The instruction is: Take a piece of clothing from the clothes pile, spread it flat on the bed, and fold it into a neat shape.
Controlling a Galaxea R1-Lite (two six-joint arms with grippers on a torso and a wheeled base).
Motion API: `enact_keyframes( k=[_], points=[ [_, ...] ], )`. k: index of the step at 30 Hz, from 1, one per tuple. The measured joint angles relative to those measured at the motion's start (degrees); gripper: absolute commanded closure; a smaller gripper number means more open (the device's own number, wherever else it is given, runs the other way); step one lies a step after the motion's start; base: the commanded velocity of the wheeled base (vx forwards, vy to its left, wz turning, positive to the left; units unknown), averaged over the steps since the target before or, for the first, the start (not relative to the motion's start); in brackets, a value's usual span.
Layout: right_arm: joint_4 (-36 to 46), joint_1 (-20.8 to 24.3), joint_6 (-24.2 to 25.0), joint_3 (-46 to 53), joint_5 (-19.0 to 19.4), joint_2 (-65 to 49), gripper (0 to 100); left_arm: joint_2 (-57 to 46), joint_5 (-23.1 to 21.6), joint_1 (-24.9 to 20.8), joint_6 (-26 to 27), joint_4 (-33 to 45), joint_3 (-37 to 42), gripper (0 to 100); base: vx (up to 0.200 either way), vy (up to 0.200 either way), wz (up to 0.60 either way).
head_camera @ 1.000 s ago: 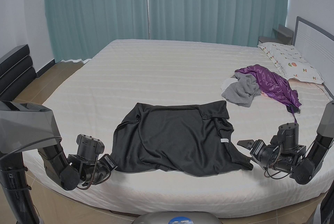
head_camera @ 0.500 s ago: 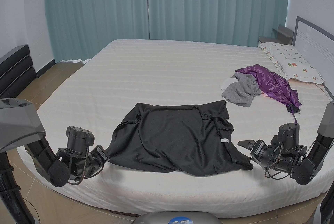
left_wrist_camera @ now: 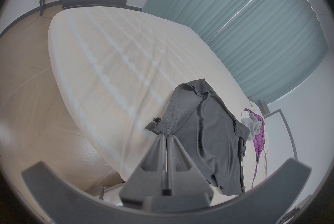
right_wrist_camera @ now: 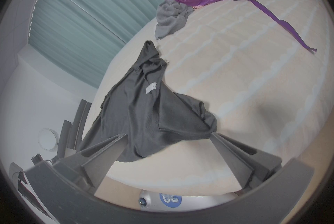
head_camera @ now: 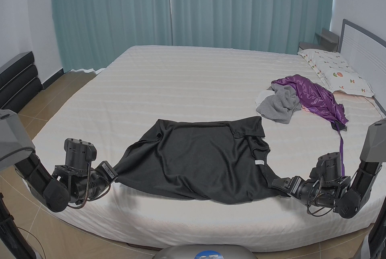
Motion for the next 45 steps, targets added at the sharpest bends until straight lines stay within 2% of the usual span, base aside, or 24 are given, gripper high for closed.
enact_keyframes(
  k=[12, 19, 26, 34, 40, 45],
  points=[
    [-1.0, 0.8, -0.7, -4.6, 0.1, 0.7, 0, -0.4, 0.0, 1.9, 1.4, 0.0, 0.2, 100, 0.0, 0.0, 0.0],
    [5.4, 3.1, -0.4, -10.8, 0.1, -0.9, 0, -0.3, -0.1, 2.3, 1.5, 0.0, 0.3, 100, 0.0, 0.0, 0.0],
    [7.8, 6.6, 2.8, -17.5, 0.5, 2.0, 0, -0.1, -0.2, 2.4, 1.5, 0.0, 0.5, 100, 0.0, 0.0, 0.0],
    [10.9, 8.4, 5.4, -24.3, 0.4, 8.5, 0, 0.0, -0.4, 2.3, 1.5, 0.0, 0.7, 100, 0.0, 0.0, 0.0],
    [14.3, 6.5, 5.3, -27.2, -0.1, 12.0, 0, 0.1, -0.5, 2.2, 1.5, 0.0, 0.9, 100, 0.0, 0.0, 0.0],
    [16.1, 2.4, 3.8, -28.5, -0.5, 13.1, 0, 0.3, -0.6, 2.1, 1.5, 0.0, 0.9, 100, 0.0, 0.0, 0.0]
  ],
)
